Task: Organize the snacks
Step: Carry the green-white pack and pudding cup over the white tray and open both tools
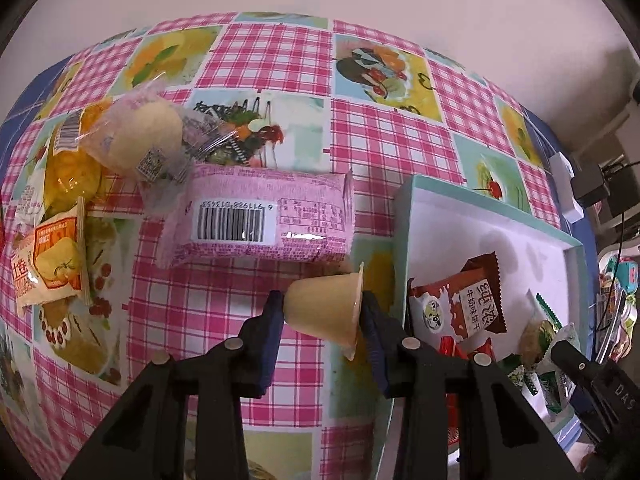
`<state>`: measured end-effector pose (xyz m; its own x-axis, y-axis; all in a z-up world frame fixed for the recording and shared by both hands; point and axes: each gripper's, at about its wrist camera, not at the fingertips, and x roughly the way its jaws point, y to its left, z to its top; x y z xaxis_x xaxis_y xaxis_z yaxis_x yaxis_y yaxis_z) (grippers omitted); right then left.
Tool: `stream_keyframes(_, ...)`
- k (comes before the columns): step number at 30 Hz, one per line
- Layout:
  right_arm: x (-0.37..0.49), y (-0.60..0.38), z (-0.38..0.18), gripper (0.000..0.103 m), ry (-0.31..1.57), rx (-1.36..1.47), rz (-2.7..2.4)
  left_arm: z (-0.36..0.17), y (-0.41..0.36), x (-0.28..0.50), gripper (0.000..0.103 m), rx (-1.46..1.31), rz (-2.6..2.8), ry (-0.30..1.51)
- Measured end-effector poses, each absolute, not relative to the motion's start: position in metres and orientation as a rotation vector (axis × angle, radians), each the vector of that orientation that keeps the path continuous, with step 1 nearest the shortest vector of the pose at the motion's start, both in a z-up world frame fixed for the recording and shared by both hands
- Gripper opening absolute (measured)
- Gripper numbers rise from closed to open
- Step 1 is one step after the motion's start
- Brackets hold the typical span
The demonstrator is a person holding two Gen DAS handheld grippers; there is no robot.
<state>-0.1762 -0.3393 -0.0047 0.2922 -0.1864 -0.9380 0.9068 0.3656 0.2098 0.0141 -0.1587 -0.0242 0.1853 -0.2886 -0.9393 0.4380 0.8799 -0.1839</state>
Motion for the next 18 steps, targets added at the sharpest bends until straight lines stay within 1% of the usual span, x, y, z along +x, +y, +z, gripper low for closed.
stream_keyframes(4,-0.178,-0.340,-0.004,0.066,0.987,0.908,-0.888,-0.010,-0.158,0.015,0.039,0.114,-0.522,1.270)
stream_keyframes(12,-0.194,-0.347,-0.001,0.066,0.950,0.930,-0.984,0.041,-0.188,-0.018,0.039,0.145,-0.675,1.140)
stream_keyframes(18,-0.216,-0.357,0.001,0.066,0.908,0.970,-1.078,0.040,-0.225,-0.058,0.040,0.245,-0.809,1.139)
